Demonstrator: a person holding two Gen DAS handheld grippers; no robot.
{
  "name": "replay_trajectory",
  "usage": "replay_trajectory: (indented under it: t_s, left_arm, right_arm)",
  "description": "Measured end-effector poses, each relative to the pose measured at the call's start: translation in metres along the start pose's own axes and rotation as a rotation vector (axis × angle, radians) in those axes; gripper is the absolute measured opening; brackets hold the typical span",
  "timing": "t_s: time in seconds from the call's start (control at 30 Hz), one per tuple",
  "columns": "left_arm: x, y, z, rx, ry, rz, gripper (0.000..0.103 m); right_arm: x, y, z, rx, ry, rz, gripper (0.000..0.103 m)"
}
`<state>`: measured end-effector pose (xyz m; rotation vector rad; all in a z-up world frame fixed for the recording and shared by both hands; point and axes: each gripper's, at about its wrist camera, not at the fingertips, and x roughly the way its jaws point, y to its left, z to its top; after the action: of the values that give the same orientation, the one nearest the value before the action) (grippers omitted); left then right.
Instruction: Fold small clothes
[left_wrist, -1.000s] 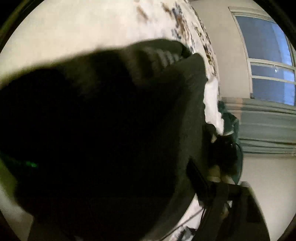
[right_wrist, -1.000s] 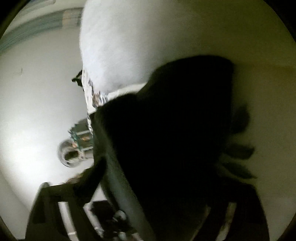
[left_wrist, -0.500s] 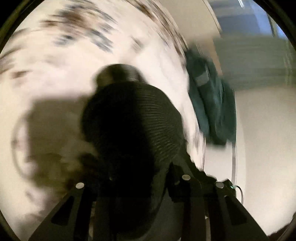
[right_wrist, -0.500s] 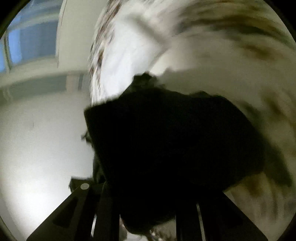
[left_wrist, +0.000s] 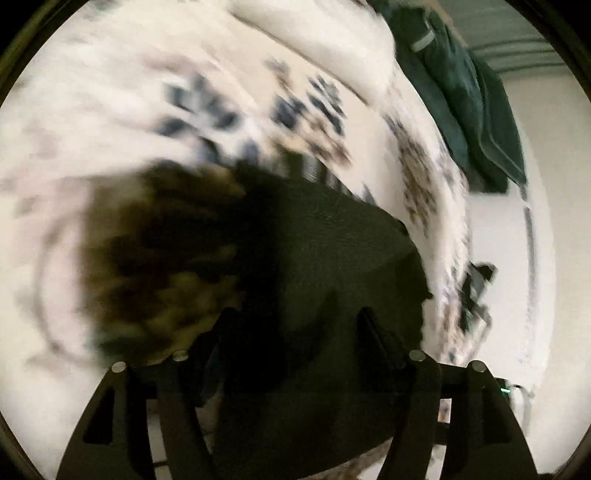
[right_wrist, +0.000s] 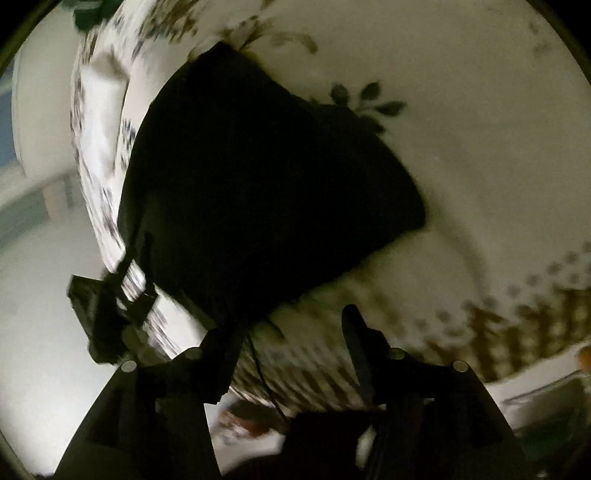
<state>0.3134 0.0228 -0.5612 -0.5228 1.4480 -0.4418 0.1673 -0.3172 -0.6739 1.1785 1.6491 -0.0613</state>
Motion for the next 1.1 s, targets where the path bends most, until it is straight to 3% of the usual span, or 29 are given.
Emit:
replay_trajectory:
  t_s: [0.1,0.2,0.27,0.3,0.37,0.43,0.5,0.6,0.63,0.67,0.77,0.87,1.03,1.1]
  left_arm:
    - [-0.018,0.024,-0.01,-0.029,-0.071,0.138,0.065]
    - [0.0,0.055,-0.023,0.009,-0.056,0.338,0.068]
    - [0.016,0.065,-0.03,0.049,-0.039,0.358,0.067]
    - [0.018,0.062,-0.032,0.081,-0.06,0.357,0.074]
    - [0.026,0.056,-0.035,0.117,-0.074,0.316,0.103]
    - [0.035,0.05,-0.034,0.126,-0.076,0.364,0.103]
    - [0.044,0.043,-0.034,0.123,-0.088,0.416,0.103]
    - [0.053,0.032,-0.034,0.119,-0.105,0.482,0.103]
    - [0.055,0.03,-0.034,0.118,-0.107,0.493,0.103]
    - [0.056,0.028,-0.034,0.117,-0.108,0.497,0.103]
    - [0.053,0.025,-0.033,0.11,-0.107,0.484,0.103]
    - [0.041,0.026,-0.033,0.089,-0.116,0.419,0.103]
    - [0.015,0.018,-0.023,0.062,-0.159,0.229,0.103]
    - [0.025,0.014,-0.014,0.062,-0.136,0.162,0.103]
  right_arm:
    - [-0.013,0.044,0.005,-0.138,0.019,-0.081,0.056]
    - [-0.004,0.124,0.017,-0.347,0.009,-0.122,0.056]
    - [0.02,0.19,0.038,-0.486,0.0,-0.111,0.056]
    - [0.029,0.215,0.043,-0.542,-0.002,-0.108,0.056]
    - [0.063,0.279,0.054,-0.705,0.0,-0.156,0.056]
    - [0.105,0.337,0.058,-0.851,0.022,-0.25,0.056]
    - [0.146,0.369,0.062,-0.967,0.079,-0.365,0.056]
    - [0.178,0.383,0.056,-1.094,0.147,-0.51,0.054]
    - [0.178,0.375,0.053,-1.118,0.165,-0.557,0.036]
    - [0.18,0.372,0.052,-1.13,0.169,-0.57,0.011]
    - [0.165,0.372,0.061,-1.055,0.14,-0.523,0.007]
    - [0.145,0.371,0.08,-0.916,0.113,-0.439,0.006]
    - [0.134,0.358,0.11,-0.668,0.191,-0.242,0.006]
    - [0.132,0.354,0.117,-0.624,0.183,-0.227,0.006]
